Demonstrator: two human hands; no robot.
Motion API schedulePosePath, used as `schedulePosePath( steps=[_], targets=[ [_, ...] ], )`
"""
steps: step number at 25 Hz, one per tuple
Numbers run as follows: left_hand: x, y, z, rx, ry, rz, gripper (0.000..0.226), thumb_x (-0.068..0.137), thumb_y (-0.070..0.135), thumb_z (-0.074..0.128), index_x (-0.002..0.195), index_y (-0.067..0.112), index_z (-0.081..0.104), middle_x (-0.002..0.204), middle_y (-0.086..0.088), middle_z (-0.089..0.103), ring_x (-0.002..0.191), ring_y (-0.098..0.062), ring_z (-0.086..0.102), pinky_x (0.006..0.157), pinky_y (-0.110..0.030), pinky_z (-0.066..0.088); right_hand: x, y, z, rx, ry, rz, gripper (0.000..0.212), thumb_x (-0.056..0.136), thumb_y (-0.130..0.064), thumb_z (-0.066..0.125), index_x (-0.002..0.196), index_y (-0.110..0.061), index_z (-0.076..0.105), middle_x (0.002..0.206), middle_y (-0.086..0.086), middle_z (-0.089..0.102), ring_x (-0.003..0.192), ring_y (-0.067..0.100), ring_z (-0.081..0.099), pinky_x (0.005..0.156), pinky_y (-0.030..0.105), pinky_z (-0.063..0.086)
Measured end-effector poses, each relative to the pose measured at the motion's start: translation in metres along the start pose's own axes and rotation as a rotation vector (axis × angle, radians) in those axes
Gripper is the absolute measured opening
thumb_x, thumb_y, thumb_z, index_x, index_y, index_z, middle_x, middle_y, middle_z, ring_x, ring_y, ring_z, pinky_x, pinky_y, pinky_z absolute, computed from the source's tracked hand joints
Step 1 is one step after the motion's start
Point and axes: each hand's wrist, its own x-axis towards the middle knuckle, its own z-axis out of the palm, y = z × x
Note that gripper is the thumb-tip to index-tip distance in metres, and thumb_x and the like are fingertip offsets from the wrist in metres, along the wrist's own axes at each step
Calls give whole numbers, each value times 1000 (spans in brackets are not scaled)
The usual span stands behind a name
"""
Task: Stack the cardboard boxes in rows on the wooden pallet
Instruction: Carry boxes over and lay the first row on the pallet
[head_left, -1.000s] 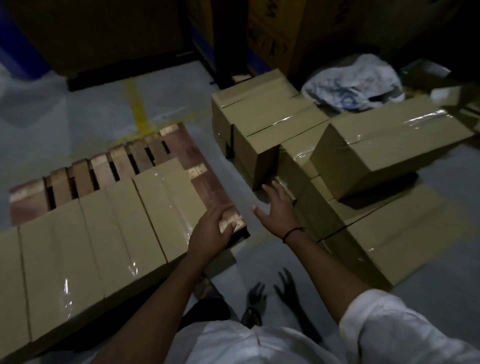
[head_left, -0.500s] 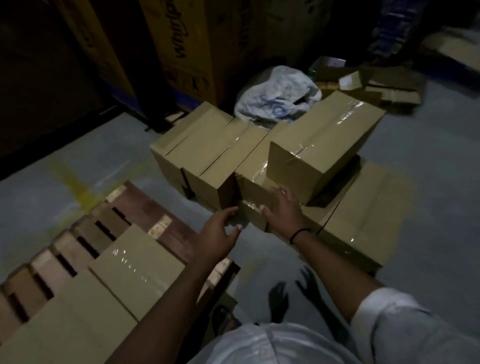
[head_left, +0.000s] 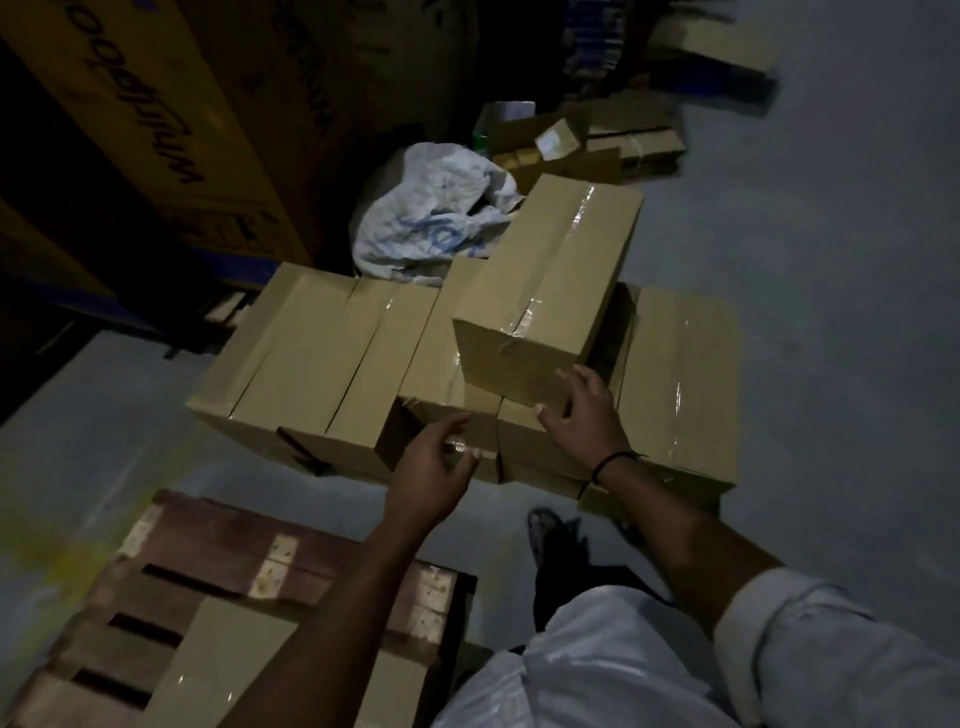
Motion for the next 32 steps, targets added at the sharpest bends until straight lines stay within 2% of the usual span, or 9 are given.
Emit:
schedulePosePath(
  steps=[5, 10, 12, 15, 18, 21, 24, 28, 32],
  targets=[
    [86, 9, 14, 32, -62, -16, 51, 93, 35, 69, 140, 31, 53, 136, 9, 60, 111, -7, 59, 92, -37, 55, 74, 16, -1, -19, 76, 80, 62, 91, -44, 65, 145, -21, 44, 158, 7, 28, 144, 30, 28, 113, 48, 37],
    [179, 18, 31, 121, -102, -66, 50, 92, 36, 69, 139, 30, 54, 136, 7, 60, 114, -13, 60, 88, -37, 54, 164, 18, 0, -183, 4, 83, 65, 92, -46, 62, 147, -22, 39, 161, 8, 21, 148, 32, 17, 116, 53, 29],
    [217, 20, 37, 233, -109, -19, 51, 90, 35, 70, 139, 30, 54, 137, 4, 59, 120, -17, 56, 94, -38, 52, 196, 17, 0, -214, -36, 126, 71, 90, -52, 63, 149, -22, 36, 163, 8, 15, 149, 33, 10, 118, 53, 24],
    [265, 19, 44, 512, -144, 43, 58, 89, 34, 70, 142, 30, 49, 150, 1, 45, 132, -27, 43, 103, -41, 45, 229, 16, 6, -323, -157, 121, 86, 83, -64, 63, 151, -25, 27, 165, 7, 2, 151, 38, -2, 120, 60, 14],
    [292, 15, 56, 732, -233, 117, 64, 87, 31, 71, 144, 28, 42, 156, -2, 35, 139, -32, 34, 108, -45, 38, 244, 23, 12, -380, -216, 95, 88, 82, -68, 60, 151, -26, 25, 166, 7, 0, 151, 39, -5, 118, 66, 13],
    [300, 7, 65, 834, -255, 185, 71, 79, 33, 75, 139, 24, 39, 148, -9, 35, 132, -34, 39, 106, -46, 39, 244, 32, 13, -388, -220, 55, 87, 84, -71, 53, 151, -26, 23, 165, 7, -1, 150, 39, -5, 116, 67, 16],
    [302, -2, 72, 884, -216, 219, 79, 74, 44, 79, 138, 20, 40, 142, -12, 39, 125, -35, 42, 100, -44, 43, 242, 41, 11, -420, -257, 29, 92, 85, -76, 45, 156, -27, 15, 166, 5, -7, 151, 38, -10, 118, 64, 11],
    [310, -1, 78, 925, -181, 224, 92, 62, 56, 87, 131, 16, 41, 129, -17, 45, 111, -36, 48, 89, -44, 47, 242, 45, 7, -419, -263, 3, 92, 86, -77, 42, 157, -28, 13, 167, 4, -7, 151, 35, -11, 118, 63, 12],
    [336, 0, 68, 1011, -289, 305, 105, 56, 64, 87, 133, 12, 38, 126, -17, 44, 105, -32, 50, 84, -41, 50, 245, 44, 8, -435, -250, 0, 90, 85, -78, 43, 156, -29, 16, 167, 3, -4, 151, 35, -7, 116, 62, 16]
  ],
)
